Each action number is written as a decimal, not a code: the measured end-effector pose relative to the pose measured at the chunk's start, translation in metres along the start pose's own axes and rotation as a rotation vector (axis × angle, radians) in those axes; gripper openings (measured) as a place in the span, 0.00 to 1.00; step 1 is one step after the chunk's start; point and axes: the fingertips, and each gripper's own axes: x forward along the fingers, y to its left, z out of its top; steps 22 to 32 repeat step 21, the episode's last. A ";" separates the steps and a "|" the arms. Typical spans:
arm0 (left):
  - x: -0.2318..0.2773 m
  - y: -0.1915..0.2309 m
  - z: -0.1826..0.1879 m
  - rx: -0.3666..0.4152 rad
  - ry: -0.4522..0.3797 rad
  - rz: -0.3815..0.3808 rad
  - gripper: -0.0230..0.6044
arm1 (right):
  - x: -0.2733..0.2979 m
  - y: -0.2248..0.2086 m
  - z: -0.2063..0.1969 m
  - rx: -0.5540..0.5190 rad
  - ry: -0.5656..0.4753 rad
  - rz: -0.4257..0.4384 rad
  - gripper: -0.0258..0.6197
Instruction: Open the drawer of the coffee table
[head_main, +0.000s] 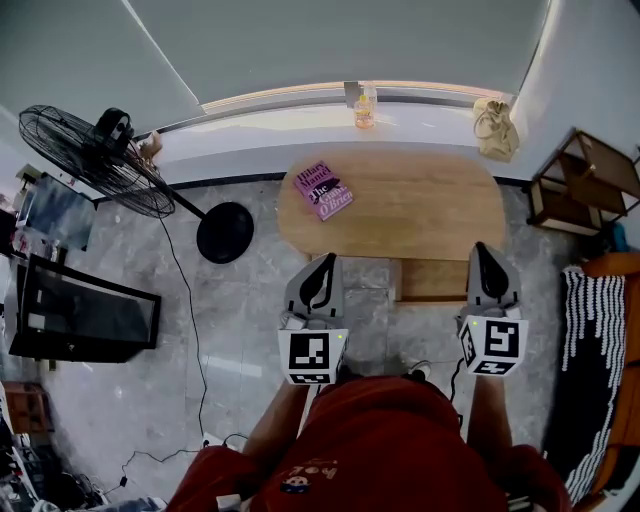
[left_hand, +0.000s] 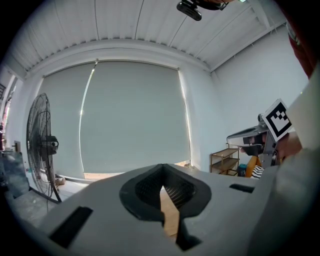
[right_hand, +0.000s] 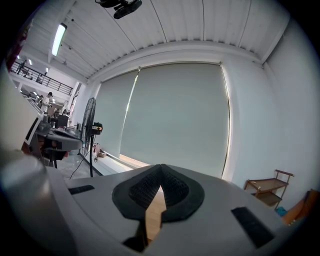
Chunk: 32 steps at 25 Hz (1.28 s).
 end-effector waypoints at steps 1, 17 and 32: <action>0.000 0.000 -0.001 0.001 0.003 0.001 0.05 | 0.000 0.002 -0.001 -0.002 0.003 0.005 0.04; -0.012 0.012 -0.012 -0.013 0.020 0.017 0.05 | 0.003 0.025 -0.009 -0.021 0.034 0.049 0.04; -0.013 0.015 -0.013 -0.012 0.019 0.019 0.05 | 0.005 0.028 -0.008 -0.024 0.032 0.047 0.04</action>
